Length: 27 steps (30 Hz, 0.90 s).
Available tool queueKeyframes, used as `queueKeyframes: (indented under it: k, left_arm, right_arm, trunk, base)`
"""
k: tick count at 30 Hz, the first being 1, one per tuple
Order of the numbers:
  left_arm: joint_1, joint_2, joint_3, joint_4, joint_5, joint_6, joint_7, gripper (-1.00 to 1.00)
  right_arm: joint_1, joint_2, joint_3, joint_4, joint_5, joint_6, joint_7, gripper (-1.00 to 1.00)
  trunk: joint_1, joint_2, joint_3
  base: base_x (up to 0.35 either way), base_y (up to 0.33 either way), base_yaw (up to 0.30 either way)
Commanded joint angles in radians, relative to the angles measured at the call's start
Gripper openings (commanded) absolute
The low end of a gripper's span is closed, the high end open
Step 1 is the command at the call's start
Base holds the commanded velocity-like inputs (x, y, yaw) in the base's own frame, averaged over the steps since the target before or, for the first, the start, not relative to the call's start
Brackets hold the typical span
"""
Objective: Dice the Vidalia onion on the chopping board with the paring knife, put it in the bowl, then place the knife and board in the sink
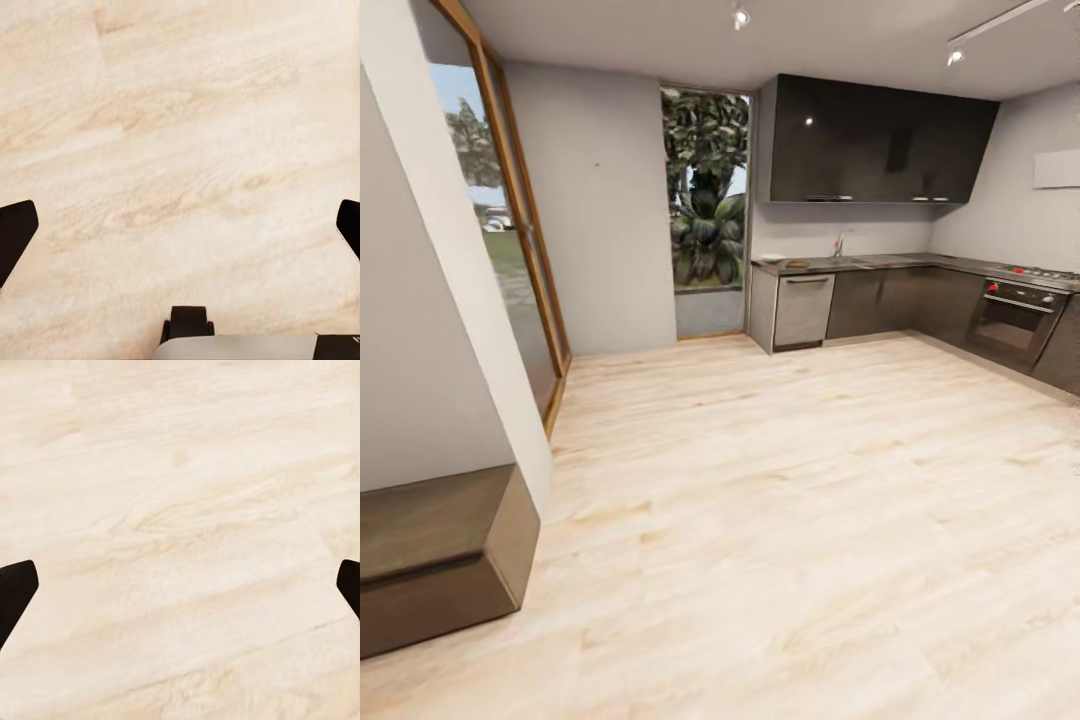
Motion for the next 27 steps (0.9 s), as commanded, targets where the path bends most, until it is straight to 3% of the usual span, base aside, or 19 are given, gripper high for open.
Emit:
queueKeyframes:
  k: [1,27]
  left_arm:
    - [0.0,0.0,0.001,-0.001,0.001,-0.001,0.0,1.0]
    - [0.0,0.0,0.001,-0.001,0.001,-0.001,0.0,1.0]
  right_arm:
    - [0.0,0.0,0.001,0.0,0.0,-0.002,-0.002,1.0]
    - [-0.001,0.0,0.001,0.0,0.002,-0.002,-0.002,1.0]
  trunk:
    - [0.001,0.0,-0.001]
    - [0.001,0.0,-0.001]
  base:
    - [0.322,0.0,-0.1]
    - [0.322,0.0,-0.11]
